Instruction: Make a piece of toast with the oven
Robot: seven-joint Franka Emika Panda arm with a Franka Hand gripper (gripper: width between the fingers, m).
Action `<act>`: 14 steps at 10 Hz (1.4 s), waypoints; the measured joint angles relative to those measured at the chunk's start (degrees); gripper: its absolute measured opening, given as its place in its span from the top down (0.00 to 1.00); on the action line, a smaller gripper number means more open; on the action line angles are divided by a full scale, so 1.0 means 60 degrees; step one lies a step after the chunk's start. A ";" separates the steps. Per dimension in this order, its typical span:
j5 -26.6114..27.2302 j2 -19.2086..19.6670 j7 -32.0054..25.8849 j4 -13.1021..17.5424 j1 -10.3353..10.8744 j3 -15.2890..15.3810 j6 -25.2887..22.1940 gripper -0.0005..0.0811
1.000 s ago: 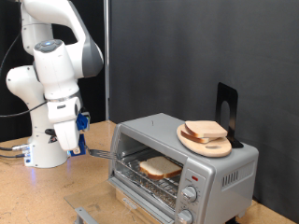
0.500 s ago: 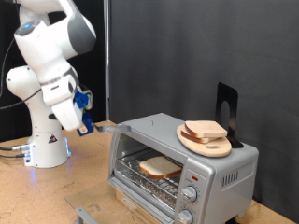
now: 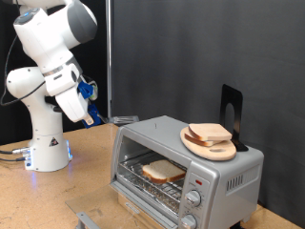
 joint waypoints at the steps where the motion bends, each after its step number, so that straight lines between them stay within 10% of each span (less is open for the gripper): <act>1: 0.0716 -0.0025 -0.0115 -0.0032 0.0202 0.0010 0.0077 0.51; 14: 0.2498 -0.0018 0.2374 -0.0032 0.1750 0.3454 0.2361 0.51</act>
